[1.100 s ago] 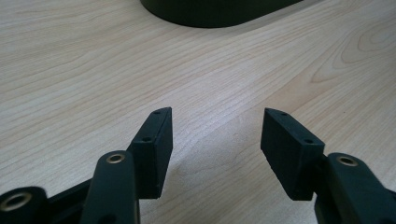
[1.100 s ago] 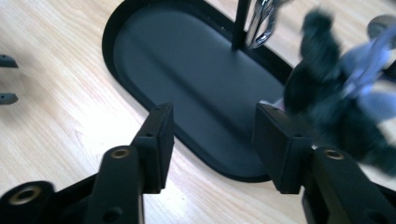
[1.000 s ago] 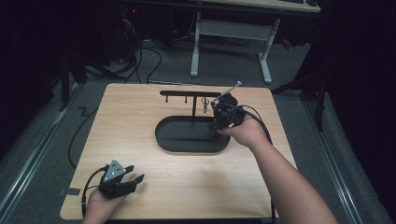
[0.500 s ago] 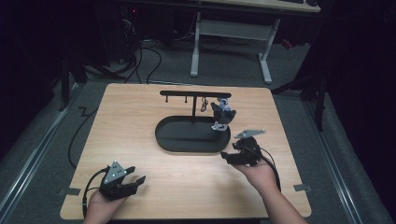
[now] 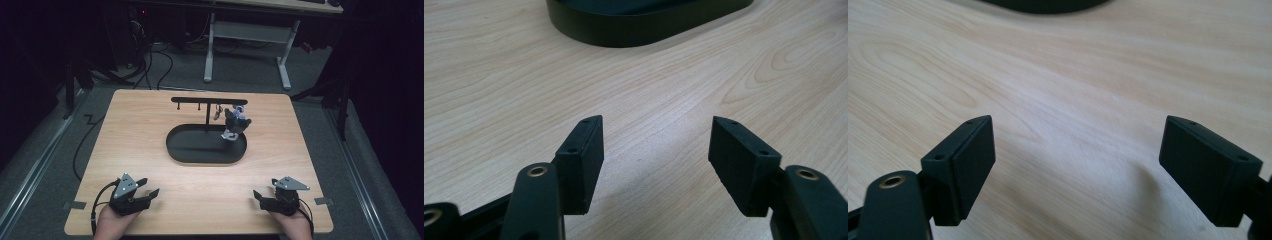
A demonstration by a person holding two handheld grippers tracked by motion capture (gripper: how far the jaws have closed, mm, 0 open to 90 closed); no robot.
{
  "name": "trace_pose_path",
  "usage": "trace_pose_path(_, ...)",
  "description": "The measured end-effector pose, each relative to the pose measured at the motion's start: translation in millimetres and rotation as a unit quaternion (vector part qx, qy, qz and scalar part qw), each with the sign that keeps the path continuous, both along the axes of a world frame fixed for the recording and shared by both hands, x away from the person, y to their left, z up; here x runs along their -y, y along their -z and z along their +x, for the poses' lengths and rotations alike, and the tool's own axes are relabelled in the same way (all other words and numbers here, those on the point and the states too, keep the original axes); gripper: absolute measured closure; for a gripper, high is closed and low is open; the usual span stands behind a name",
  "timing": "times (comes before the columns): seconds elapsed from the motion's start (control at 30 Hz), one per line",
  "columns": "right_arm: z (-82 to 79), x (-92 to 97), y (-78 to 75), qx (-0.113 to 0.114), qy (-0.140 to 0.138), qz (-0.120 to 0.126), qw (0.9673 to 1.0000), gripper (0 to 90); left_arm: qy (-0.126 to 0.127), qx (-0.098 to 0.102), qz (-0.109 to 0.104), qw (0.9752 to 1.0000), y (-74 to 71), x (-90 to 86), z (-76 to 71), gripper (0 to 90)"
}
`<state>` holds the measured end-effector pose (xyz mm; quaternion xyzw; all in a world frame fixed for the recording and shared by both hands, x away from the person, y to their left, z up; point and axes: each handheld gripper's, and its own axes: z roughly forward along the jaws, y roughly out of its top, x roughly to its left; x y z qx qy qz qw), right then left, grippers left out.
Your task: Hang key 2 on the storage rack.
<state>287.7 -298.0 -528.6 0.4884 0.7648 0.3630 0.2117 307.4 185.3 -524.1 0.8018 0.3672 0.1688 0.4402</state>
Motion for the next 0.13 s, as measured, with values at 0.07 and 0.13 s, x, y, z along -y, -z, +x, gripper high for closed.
trace_pose_path(0.07, 1.8, 3.1, 0.5, -0.008, 0.001, 0.007, 0.9999, 14.7, -0.002, 0.003, 0.003, 1.0, -1.1, 2.9, -1.0, 38.1)
trace_pose_path(0.13, 0.1, 2.9, -0.9, 0.015, 0.001, 0.01, 0.9998, 14.7, -0.007, 0.007, -0.002, 1.0, -2.9, 5.2, -1.6, 37.2)
